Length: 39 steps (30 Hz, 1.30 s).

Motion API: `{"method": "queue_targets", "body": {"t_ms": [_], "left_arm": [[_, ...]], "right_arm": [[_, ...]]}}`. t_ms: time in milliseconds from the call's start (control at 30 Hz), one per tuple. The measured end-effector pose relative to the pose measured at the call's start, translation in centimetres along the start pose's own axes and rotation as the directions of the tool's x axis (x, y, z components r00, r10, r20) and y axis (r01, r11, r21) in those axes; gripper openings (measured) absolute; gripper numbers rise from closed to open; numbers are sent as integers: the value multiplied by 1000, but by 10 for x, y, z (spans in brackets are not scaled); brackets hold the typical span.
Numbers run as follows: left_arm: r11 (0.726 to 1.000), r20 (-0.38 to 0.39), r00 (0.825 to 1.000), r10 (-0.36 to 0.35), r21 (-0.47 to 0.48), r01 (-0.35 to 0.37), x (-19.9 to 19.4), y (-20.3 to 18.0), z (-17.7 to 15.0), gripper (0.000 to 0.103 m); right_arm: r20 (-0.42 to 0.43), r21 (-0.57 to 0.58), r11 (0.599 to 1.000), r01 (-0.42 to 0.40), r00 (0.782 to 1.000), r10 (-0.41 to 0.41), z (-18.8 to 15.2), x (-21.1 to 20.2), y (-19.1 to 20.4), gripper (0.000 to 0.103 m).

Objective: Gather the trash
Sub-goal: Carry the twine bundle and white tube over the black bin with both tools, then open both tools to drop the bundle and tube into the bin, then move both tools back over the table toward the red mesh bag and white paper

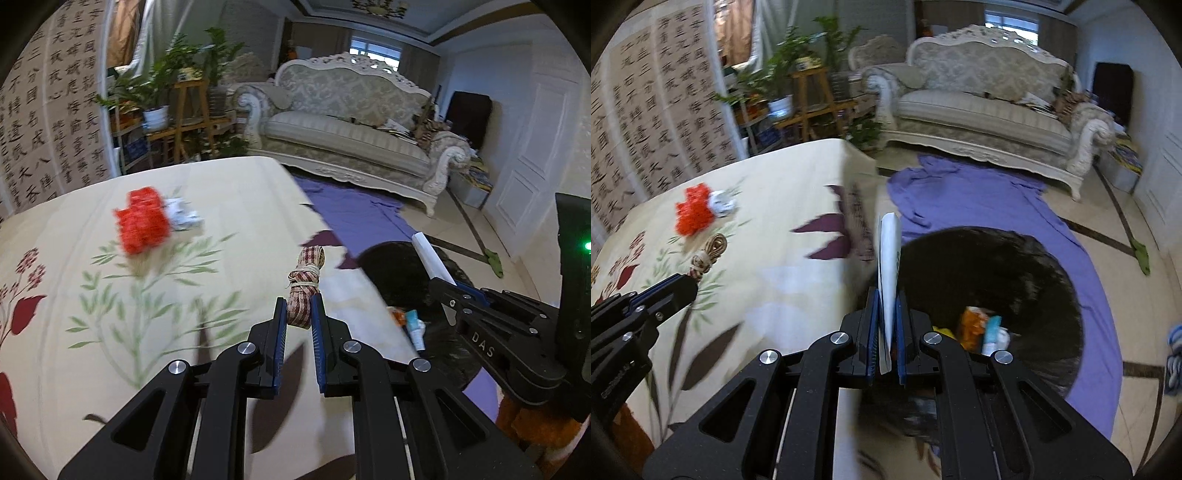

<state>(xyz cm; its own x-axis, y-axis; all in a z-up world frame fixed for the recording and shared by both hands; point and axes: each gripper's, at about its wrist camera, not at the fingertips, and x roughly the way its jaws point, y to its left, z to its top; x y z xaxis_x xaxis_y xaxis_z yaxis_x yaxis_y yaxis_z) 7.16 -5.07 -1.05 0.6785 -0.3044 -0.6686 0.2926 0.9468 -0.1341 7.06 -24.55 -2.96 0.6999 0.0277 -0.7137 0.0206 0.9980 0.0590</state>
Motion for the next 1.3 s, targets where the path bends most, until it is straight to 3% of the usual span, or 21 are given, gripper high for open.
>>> {"method": "queue_targets", "body": {"t_ms": [300, 700, 800, 833, 867, 967, 1300], "left_arm": [[996, -19, 999, -44, 79, 45, 33, -52, 8, 14], [988, -24, 999, -28, 153, 31, 68, -88, 20, 14], [987, -38, 999, -26, 159, 32, 75, -91, 21, 14], [987, -42, 999, -25, 156, 31, 76, -91, 22, 15], [988, -47, 999, -23, 153, 30, 77, -91, 21, 20], [990, -57, 998, -16, 140, 24, 80, -89, 21, 39], [989, -46, 999, -4, 145, 10, 77, -95, 22, 60]], "right_arm": [[-15, 93, 993, 70, 998, -69, -3, 13, -50, 9], [-37, 153, 982, 108, 994, -103, -6, 32, -86, 10], [-46, 165, 979, 116, 993, -110, -7, 39, -92, 12], [-51, 167, 979, 118, 993, -111, -8, 40, -93, 19], [-54, 170, 978, 124, 992, -116, -9, 42, -95, 28], [-56, 177, 974, 139, 990, -131, -9, 43, -98, 33], [-58, 200, 965, 172, 985, -163, -12, 42, -108, 48]]}}
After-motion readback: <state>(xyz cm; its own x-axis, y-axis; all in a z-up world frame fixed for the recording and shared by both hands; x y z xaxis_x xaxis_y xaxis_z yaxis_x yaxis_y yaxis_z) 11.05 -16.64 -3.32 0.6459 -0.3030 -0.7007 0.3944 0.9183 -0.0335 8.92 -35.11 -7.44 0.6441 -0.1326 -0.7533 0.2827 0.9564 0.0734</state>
